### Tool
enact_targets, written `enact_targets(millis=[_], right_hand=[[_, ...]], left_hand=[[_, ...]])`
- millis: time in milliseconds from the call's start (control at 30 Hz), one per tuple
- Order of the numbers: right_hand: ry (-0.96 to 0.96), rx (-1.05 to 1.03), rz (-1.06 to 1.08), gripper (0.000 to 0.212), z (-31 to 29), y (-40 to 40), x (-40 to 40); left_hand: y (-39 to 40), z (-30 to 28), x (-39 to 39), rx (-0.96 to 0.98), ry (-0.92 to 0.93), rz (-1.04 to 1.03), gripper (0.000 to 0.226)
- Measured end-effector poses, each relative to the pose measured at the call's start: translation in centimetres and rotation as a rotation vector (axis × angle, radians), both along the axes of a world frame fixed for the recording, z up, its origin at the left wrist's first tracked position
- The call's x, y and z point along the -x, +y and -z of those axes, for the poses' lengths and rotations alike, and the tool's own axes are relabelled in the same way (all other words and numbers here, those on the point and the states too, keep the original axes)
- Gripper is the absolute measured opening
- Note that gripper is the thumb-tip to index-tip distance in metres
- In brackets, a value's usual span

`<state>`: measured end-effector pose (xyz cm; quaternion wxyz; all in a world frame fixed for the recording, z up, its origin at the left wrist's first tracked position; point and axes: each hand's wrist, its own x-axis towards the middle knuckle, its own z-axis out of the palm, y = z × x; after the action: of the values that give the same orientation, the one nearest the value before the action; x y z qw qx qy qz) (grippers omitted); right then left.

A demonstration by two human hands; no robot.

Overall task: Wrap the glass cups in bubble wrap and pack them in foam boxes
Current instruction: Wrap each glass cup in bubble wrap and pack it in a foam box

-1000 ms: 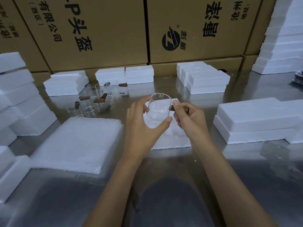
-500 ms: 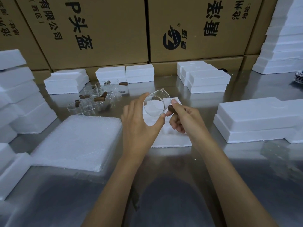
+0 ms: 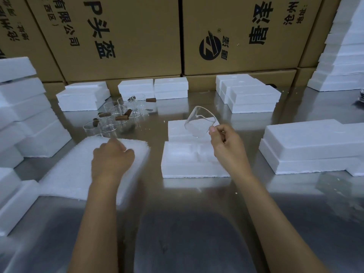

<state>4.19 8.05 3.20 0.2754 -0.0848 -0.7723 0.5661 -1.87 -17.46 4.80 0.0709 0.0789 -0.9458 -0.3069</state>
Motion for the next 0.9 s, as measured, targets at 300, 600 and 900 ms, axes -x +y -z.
enact_targets(millis=[300, 600, 900], right_hand=[[0.130, -0.185, 0.099, 0.015, 0.2, -0.3, 0.0], [0.198, -0.049, 0.127, 0.017, -0.8, -0.9, -0.5], [0.089, 0.416, -0.353, 0.025, -3.0, -2.5, -1.9]], left_hand=[[-1.7, -0.3, 0.5, 0.022, -0.207, 0.045, 0.021], [-1.3, -0.2, 0.3, -0.178, 0.102, -0.019, 0.020], [2.0, -1.6, -1.1, -0.638, 0.047, 0.356, 0.020]])
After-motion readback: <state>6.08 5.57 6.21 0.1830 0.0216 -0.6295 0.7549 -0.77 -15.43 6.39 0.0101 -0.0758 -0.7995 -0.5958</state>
